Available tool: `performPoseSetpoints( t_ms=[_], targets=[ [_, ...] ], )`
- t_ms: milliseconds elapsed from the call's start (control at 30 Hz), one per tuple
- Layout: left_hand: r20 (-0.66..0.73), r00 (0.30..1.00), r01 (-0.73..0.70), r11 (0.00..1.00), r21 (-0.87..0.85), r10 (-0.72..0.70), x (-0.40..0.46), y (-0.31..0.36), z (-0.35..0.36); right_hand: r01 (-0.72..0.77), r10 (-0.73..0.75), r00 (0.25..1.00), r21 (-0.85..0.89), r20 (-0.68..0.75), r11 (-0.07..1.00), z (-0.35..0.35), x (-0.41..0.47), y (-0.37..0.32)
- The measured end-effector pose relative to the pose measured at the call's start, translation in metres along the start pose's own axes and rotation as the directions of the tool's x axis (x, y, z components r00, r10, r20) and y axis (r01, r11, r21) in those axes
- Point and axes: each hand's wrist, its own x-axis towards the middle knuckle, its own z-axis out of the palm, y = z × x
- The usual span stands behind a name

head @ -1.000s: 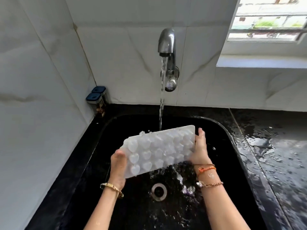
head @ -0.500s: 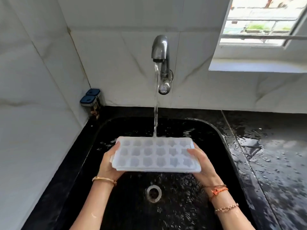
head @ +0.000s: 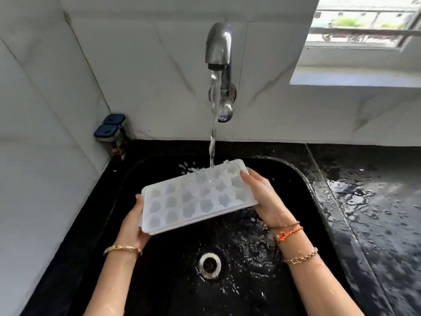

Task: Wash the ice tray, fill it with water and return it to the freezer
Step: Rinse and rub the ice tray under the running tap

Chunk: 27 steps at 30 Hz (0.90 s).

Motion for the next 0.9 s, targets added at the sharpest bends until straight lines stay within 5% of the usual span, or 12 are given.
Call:
performPoseSetpoints(
  t_ms=[100,300,400,567,800,900],
  targets=[
    [-0.004,0.999,0.050,0.998,-0.036,-0.051,-0.008,-0.015,0.012,0.093,-0.094,0.995,0.028,0.024,0.995,-0.008,-0.017,-0.008],
    [0.211,0.977,-0.055,0.963,0.264,-0.002,-0.022,-0.021,0.072,-0.072,0.101,0.918,0.089,-0.384,0.993,-0.077,-0.035,0.025],
    [0.118,0.993,-0.062,0.931,0.359,0.021,-0.021,-0.009,0.076,-0.166,0.163,0.898,0.029,-0.409,0.986,-0.069,-0.030,0.030],
    [-0.162,0.984,0.126,0.942,0.312,-0.078,-0.017,0.003,0.034,-0.148,0.091,0.968,-0.242,-0.233,0.959,-0.035,-0.023,0.008],
    [-0.068,0.986,-0.108,0.892,0.439,0.153,-0.058,-0.013,0.015,0.007,-0.112,0.971,-0.444,-0.210,0.896,-0.045,-0.068,-0.003],
    [-0.023,0.933,-0.276,0.753,0.598,0.360,-0.071,-0.013,0.034,-0.009,-0.181,0.931,-0.517,-0.316,0.856,-0.055,-0.079,-0.003]
  ],
)
